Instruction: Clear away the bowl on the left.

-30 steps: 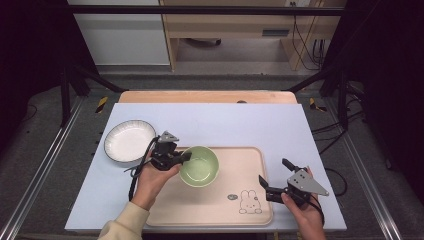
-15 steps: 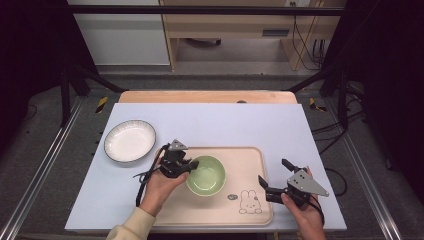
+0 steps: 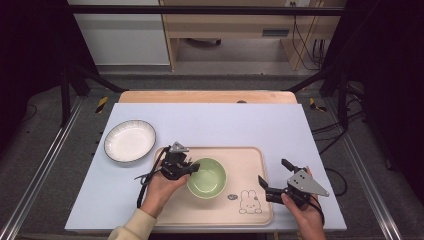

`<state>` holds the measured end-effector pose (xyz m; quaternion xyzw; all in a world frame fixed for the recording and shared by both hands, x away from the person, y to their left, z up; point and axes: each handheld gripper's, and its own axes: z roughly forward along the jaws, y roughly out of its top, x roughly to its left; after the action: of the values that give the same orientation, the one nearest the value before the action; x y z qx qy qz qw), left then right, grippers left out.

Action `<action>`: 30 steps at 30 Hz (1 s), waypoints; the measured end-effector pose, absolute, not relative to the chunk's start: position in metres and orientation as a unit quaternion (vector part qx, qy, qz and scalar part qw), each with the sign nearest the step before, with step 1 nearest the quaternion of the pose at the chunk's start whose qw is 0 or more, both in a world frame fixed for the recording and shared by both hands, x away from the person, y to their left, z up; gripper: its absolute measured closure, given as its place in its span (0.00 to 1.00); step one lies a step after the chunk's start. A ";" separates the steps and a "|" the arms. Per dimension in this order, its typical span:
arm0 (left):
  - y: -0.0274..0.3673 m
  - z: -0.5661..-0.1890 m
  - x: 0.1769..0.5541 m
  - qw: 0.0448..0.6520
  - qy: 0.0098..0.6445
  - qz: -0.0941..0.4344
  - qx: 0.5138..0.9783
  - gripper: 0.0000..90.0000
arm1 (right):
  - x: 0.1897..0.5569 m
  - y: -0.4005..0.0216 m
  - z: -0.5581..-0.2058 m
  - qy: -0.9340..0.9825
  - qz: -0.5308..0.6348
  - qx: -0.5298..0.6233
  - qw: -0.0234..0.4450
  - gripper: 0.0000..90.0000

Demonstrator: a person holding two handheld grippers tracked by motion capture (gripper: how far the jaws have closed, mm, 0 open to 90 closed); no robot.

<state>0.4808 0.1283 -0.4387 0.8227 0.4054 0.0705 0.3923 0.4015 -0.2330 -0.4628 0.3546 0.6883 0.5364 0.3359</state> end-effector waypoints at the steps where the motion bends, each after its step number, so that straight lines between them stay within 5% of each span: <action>1: 0.128 -0.438 0.480 0.392 0.405 0.069 0.823 0.92 | 0.402 -0.233 -0.463 0.688 0.536 0.355 0.336 0.05; 30: 0.135 -0.448 0.488 0.397 0.430 0.005 0.811 0.91 | 0.402 -0.232 -0.464 0.694 0.538 0.348 0.330 0.06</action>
<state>0.4884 0.1349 -0.4482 0.8109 0.4299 0.0053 0.3970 0.4020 -0.2316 -0.4635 0.3479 0.6935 0.5378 0.3297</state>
